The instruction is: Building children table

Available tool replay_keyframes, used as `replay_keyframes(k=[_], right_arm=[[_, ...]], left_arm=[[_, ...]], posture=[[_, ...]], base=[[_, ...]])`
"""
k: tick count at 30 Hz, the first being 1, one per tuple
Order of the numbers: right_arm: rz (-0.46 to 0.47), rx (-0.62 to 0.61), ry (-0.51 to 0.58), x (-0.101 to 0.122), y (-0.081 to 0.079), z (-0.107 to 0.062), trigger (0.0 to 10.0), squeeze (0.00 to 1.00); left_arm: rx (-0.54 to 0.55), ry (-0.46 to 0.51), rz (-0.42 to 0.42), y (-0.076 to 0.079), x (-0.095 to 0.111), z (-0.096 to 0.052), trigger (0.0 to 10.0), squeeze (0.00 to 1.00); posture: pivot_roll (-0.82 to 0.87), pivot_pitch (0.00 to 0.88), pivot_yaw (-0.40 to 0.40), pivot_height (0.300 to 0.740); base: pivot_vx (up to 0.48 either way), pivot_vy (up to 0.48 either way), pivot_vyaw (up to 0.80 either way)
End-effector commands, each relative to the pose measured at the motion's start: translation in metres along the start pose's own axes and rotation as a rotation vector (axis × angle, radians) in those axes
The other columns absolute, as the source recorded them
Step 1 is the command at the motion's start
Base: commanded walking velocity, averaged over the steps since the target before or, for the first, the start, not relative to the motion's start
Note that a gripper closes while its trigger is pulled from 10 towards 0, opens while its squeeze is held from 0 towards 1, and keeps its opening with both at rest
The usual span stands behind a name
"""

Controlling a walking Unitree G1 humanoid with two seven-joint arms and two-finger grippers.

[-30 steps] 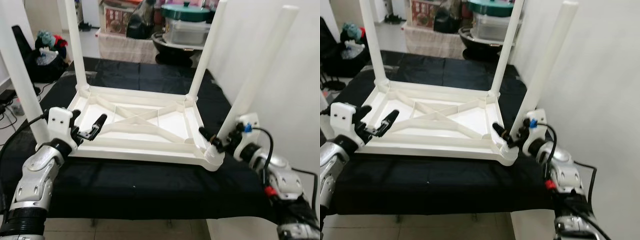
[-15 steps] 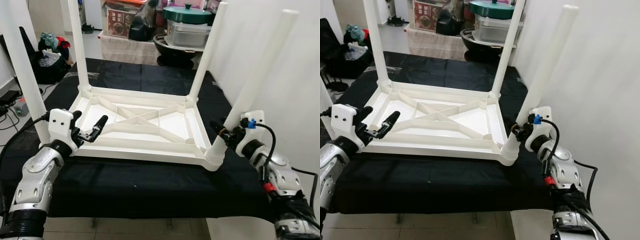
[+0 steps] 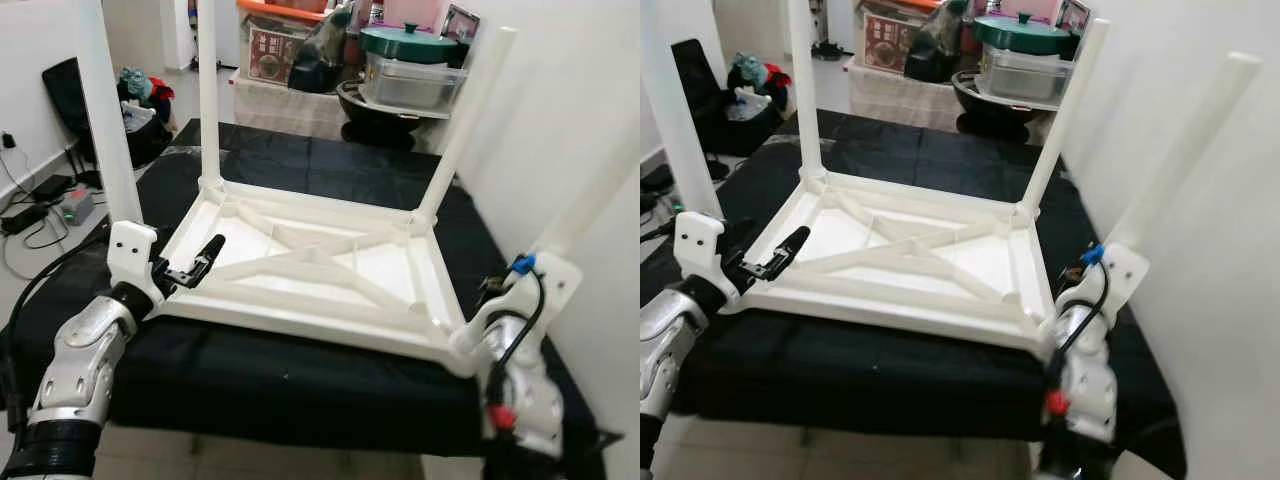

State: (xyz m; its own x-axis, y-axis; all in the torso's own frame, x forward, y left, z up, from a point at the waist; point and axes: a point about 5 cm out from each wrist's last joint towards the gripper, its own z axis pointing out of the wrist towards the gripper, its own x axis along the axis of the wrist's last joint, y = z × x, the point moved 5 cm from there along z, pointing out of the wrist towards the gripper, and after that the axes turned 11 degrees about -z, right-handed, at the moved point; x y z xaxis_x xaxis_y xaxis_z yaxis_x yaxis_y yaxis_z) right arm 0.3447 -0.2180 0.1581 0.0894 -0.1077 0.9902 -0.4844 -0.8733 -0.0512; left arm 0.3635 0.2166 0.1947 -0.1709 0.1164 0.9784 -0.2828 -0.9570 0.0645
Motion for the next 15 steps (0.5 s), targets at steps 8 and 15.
replay_keyframes(k=[8, 15], right_arm=[[0.046, 0.449, 0.114, 0.035, -0.056, -0.009, 10.0, 1.00], [0.051, 1.025, 0.234, 0.068, -0.079, -0.058, 10.0, 0.00]], left_arm=[[-0.003, -0.001, -0.001, 0.003, -0.003, 0.001, 10.0, 0.83], [-0.002, -0.002, -0.003, 0.001, -0.003, -0.001, 10.0, 0.82]], posture=[[0.12, 0.000, -0.133, 0.740], [0.12, 0.000, -0.137, 0.740]], base=[[0.000, 0.000, 0.00], [0.000, 0.000, 0.00]])
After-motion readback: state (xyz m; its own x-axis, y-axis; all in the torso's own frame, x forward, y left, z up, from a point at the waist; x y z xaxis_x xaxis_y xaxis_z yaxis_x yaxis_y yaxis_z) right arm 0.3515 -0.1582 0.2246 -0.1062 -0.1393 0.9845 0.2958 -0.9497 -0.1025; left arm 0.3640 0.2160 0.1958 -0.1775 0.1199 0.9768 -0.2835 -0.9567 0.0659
